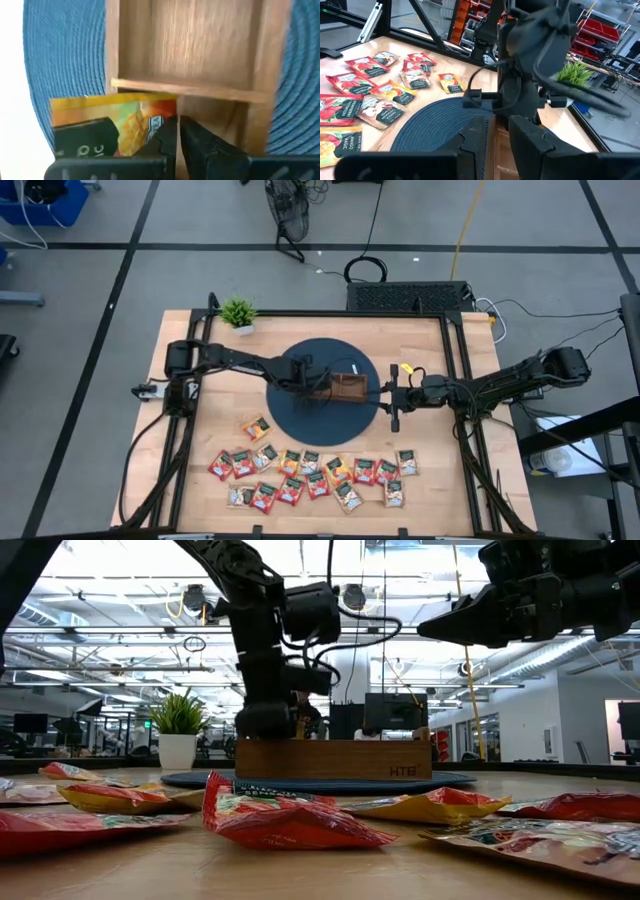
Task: Pick & Place Tea
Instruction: Put the yellow tea bag into the left section of the wooden organizer
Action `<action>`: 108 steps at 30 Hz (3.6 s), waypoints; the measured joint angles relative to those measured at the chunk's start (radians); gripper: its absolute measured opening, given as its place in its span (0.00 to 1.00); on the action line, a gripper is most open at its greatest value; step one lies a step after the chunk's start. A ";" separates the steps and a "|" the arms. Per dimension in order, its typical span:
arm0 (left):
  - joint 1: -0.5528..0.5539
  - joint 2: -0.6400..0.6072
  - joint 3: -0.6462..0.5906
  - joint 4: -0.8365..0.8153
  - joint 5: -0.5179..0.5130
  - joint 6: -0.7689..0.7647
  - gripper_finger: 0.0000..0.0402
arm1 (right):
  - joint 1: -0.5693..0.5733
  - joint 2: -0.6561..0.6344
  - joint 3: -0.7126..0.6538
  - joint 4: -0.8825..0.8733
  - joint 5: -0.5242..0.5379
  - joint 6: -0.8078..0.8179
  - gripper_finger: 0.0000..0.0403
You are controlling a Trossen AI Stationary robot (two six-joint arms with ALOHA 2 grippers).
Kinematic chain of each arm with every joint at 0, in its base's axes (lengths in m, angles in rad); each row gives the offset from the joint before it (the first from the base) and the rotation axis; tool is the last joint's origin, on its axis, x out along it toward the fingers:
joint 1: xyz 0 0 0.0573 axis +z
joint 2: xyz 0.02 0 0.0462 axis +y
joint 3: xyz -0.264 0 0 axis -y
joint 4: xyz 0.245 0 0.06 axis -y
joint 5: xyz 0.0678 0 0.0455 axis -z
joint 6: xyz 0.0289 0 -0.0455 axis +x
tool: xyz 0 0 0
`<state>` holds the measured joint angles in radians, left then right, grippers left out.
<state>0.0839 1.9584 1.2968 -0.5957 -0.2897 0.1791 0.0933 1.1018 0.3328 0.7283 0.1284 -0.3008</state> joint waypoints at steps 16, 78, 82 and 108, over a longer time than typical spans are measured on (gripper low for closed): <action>-0.127 -0.268 -0.005 0.011 0.000 -0.096 0.02 | 0.005 0.000 0.000 -0.007 -0.070 0.070 0.19; -0.293 -0.735 -0.581 0.665 -0.027 -0.228 0.44 | 0.460 0.856 0.881 -0.976 0.081 0.279 0.03; -0.293 -0.734 -0.581 0.665 -0.027 -0.243 0.44 | 0.476 0.855 0.880 -0.966 0.117 0.231 0.02; -0.284 -0.705 -0.579 0.815 -0.024 -0.792 0.44 | 0.378 0.827 0.879 -0.573 1.154 -0.466 0.00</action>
<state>-0.2006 1.2530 0.7177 0.2192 -0.3142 -0.6129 0.4711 1.9289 1.2121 0.1554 1.2823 -0.7663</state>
